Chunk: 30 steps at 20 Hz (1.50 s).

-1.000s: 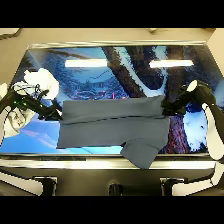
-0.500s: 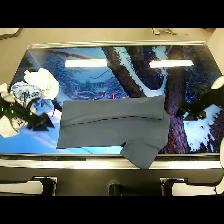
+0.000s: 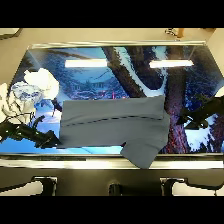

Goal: Fold the shirts.

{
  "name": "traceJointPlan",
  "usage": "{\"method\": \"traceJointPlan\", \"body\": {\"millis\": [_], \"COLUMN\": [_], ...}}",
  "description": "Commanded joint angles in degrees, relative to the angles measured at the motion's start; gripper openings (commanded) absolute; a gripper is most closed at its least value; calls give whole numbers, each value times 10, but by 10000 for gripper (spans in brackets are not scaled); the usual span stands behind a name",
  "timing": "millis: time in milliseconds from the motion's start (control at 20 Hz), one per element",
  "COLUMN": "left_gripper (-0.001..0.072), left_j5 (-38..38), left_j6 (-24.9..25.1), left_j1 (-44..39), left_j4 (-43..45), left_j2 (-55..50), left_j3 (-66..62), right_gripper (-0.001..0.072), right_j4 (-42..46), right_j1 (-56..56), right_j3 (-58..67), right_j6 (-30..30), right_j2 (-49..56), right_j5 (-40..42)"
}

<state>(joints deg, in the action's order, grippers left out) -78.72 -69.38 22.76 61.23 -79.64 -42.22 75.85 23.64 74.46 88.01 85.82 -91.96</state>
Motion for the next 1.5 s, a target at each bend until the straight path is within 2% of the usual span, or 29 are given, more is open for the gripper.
{"method": "traceJointPlan", "body": {"millis": [0, 50, 100, 250, 300, 400, 500, 650, 950, 1150, 1200, 1250, 1300, 1350, 1400, 1450], "left_gripper": [347, 298, 297, 136, 30, 30, 30, 30, 30, 30, 30, 30, 30, 30, 29, 28], "left_j5": [43, 44, 44, 49, 52, 53, 53, 53, 48, 49, 49, 49, 49, 49, 49, 48], "left_j6": [6, 6, 4, 4, 4, 7, 14, 13, 13, 13, 13, 13, 13, 13, 13, 14], "left_j1": [-4, -8, -13, -29, -32, -32, -32, -32, -32, -32, -32, -32, -32, -32, -32, -32], "left_j4": [-17, -17, -17, -17, -17, -18, -19, -18, -17, -17, -17, -17, -17, -17, -18, -18], "left_j2": [1, 1, 1, 1, 1, 1, 1, 1, 1, 1, 1, 1, 1, 1, 1, 2], "left_j3": [13, 13, 13, 13, 13, 12, 12, 12, 13, 13, 13, 13, 13, 12, 12, 9], "right_gripper": [451, 451, 451, 451, 451, 450, 450, 450, 444, 427, 364, 357, 296, 98, 50, 49], "right_j4": [-2, -2, -2, -2, -2, -24, -97, -108, -169, -173, -173, -174, -173, -171, -173, -174], "right_j1": [1, 1, 1, 1, 1, 1, 1, 1, 1, 1, 1, 1, 1, 1, 1, 1], "right_j3": [-3, -3, -3, -41, -78, -174, -276, -372, -419, -431, -440, -450, -455, -455, -454, -448], "right_j6": [-4, -4, -4, -4, -8, -19, -65, -93, -111, -111, -111, -111, -112, -113, -115, -126], "right_j2": [-2, -2, -2, -21, -39, -80, -123, -158, -159, -158, -158, -158, -158, -158, -158, -158], "right_j5": [-3, -4, -8, -4, 6, 33, 70, 122, 203, 227, 234, 240, 242, 243, 247, 244]}}
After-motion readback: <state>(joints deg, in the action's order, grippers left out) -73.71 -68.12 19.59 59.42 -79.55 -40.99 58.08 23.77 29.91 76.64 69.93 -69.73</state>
